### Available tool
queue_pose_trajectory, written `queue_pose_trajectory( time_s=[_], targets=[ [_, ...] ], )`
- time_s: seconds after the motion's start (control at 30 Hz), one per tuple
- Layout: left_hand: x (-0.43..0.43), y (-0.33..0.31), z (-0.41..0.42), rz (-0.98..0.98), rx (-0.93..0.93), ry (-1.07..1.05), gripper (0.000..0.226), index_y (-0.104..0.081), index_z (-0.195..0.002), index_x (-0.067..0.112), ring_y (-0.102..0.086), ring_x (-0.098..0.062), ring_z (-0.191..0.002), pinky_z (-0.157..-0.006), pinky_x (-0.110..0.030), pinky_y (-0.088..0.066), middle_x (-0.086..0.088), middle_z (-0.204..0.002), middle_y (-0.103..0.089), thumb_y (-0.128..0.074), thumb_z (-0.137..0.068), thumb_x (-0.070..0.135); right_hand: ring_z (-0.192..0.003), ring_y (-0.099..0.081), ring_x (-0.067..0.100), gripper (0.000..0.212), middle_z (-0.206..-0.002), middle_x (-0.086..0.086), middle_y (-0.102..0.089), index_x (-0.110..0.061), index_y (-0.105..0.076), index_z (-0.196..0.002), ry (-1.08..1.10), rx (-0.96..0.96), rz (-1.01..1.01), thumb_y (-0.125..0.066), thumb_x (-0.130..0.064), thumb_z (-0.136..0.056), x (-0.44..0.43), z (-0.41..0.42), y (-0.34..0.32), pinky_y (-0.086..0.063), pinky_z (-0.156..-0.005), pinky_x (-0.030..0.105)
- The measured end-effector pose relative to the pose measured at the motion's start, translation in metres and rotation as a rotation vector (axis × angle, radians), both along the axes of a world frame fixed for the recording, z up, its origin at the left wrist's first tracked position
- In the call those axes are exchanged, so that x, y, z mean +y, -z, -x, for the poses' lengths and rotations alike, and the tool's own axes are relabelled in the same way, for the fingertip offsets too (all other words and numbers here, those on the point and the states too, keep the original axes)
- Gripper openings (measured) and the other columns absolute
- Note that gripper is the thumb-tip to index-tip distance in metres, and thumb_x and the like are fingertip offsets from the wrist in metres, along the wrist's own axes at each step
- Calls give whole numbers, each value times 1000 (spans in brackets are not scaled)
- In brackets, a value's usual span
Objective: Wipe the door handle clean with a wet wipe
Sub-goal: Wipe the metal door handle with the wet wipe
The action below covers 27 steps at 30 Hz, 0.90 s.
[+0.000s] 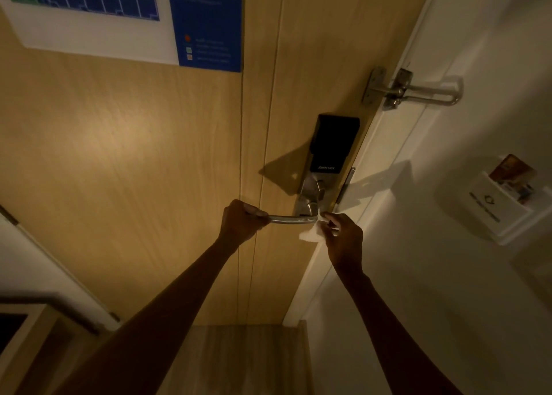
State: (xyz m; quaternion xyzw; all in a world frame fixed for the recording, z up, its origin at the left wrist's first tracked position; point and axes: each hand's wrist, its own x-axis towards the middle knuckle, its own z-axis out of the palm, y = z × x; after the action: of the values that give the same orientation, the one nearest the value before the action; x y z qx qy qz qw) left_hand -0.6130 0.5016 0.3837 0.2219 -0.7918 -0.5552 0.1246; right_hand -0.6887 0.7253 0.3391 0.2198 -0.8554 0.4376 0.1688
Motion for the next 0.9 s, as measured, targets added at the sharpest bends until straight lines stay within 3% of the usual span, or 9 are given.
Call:
queue_pose_trajectory(
  time_s=[0.2, 0.4, 0.5, 0.57, 0.73, 0.9],
  targets=[
    [3, -1, 0, 32, -4, -10, 14, -76, -82, 5, -67, -9, -62, -56, -11, -50, -4, -68, -71, -81, -71, 12, -104, -63, 22, 42, -119, 11, -60, -7, -57, -128, -130, 108, -173, -67, -6, -87, 4, 0, 3, -49, -86, 17],
    [4, -3, -2, 44, 10, -14, 15, -76, -83, 3, -64, 0, -53, -50, -7, -46, -8, -69, -72, -81, -72, 12, -108, -62, 22, 52, -124, 11, -57, -15, -50, -138, -155, 106, -266, -64, -6, -89, 4, 8, 5, -55, -87, 28],
    [6, -4, -3, 59, 6, -23, 15, -76, -84, 4, -67, -9, -62, -56, -13, -50, -8, -73, -73, -80, -73, 13, -104, -64, 22, 46, -116, 9, -61, -17, -56, -132, -130, 107, -300, -67, -11, -88, 2, 14, 1, -59, -83, 36],
    [7, -5, -3, 58, -3, -36, 14, -77, -83, 5, -66, -10, -62, -57, -16, -49, -8, -72, -73, -80, -73, 13, -102, -65, 23, 43, -114, 10, -62, -16, -60, -127, -135, 137, -331, -70, -13, -86, 2, 17, -2, -60, -80, 37],
    [7, -4, -2, 57, -9, -39, 10, -77, -80, 7, -66, -2, -58, -53, -7, -48, 0, -65, -70, -81, -72, 13, -101, -64, 24, 42, -113, 12, -63, -13, -63, -123, -177, 203, -399, -74, -12, -82, 2, 20, -9, -60, -76, 33],
    [5, -4, -1, 48, -13, -31, 12, -77, -81, 7, -70, -11, -68, -65, -17, -55, -5, -73, -73, -81, -72, 12, -110, -61, 25, 35, -123, 12, -61, -10, -67, -116, -265, 234, -550, -73, -14, -83, -4, 23, -24, -58, -83, 36]
  ],
)
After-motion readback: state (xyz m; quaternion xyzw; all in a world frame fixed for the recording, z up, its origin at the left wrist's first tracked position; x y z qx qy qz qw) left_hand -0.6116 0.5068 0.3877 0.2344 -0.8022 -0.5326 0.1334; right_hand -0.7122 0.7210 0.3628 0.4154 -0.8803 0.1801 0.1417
